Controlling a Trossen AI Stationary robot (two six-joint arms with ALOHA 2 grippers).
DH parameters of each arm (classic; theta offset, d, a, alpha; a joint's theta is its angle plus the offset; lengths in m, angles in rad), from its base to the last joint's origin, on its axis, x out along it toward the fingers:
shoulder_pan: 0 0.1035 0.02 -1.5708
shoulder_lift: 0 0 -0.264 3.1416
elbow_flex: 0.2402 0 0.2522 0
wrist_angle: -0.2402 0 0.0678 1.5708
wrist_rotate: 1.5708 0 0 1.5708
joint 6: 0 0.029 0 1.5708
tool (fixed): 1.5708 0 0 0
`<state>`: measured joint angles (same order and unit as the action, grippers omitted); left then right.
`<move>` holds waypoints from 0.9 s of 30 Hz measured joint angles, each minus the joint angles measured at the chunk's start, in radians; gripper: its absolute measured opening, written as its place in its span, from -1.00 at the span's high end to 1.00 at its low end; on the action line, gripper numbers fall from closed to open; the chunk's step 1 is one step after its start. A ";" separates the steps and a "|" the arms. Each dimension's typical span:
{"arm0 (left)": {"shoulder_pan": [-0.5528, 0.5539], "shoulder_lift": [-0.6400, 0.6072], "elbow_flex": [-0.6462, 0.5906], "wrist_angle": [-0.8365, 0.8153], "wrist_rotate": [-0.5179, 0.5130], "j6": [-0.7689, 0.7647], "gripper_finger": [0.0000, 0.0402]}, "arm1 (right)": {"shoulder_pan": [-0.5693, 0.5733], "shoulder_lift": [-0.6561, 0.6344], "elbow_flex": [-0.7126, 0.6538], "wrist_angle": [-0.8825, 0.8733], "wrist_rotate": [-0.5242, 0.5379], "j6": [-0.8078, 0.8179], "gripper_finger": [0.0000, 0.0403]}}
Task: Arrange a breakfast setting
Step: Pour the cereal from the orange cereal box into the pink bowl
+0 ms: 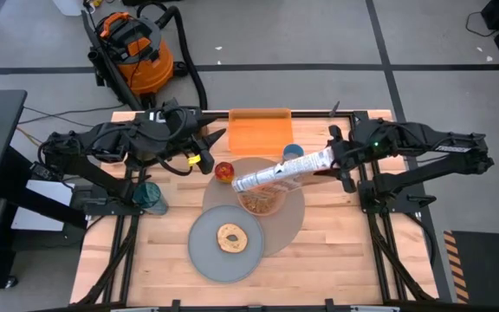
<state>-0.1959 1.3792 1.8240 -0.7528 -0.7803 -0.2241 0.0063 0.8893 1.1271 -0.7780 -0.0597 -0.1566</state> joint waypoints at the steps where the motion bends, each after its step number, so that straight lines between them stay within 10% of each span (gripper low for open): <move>1: 0.000 0.000 0.000 0.000 0.000 0.000 0.06 | 0.000 -0.003 0.000 -0.005 -0.005 0.000 -0.01; 27: 0.000 0.000 0.000 0.000 0.000 -0.001 0.06 | 0.000 -0.003 0.000 0.009 0.001 0.001 -0.01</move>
<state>-0.1959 1.3792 1.8240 -0.7525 -0.7807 -0.2249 0.0060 0.8860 1.1269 -0.7690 -0.0583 -0.1558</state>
